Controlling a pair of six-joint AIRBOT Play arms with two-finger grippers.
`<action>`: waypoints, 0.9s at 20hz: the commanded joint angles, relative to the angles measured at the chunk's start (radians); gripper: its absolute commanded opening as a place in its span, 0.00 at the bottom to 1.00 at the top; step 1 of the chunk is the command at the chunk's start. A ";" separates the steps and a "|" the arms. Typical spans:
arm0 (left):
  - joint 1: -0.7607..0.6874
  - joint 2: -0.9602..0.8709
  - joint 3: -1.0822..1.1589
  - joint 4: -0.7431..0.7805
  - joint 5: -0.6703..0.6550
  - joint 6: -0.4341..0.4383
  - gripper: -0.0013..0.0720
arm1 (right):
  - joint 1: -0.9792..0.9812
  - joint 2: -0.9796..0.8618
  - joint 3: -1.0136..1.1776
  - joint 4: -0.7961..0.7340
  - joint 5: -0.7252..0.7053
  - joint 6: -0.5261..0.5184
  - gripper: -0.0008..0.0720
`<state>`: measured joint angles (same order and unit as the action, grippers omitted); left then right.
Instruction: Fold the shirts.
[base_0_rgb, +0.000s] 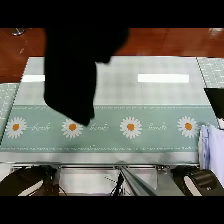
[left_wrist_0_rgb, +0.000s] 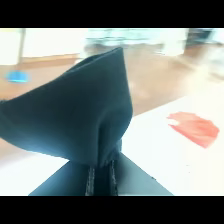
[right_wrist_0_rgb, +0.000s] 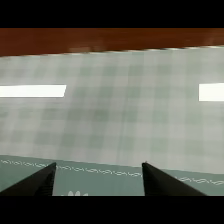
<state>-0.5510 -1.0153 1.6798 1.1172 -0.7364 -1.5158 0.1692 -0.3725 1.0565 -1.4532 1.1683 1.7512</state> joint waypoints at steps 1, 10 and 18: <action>-0.202 0.031 -0.191 -0.003 0.245 -0.067 0.06 | 0.001 0.028 0.000 0.008 0.018 -0.011 0.86; -0.195 0.173 -0.923 0.003 0.168 -0.225 0.06 | 0.001 0.026 -0.137 -0.021 0.053 -0.009 0.86; -0.006 0.169 -1.112 0.160 -0.143 -0.201 0.98 | -0.019 0.003 -0.570 -0.100 -0.062 0.158 0.86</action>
<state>-0.6327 -0.8486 0.5812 1.1973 -0.7502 -1.7355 0.1646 -0.3538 0.6003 -1.4857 1.1645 1.8301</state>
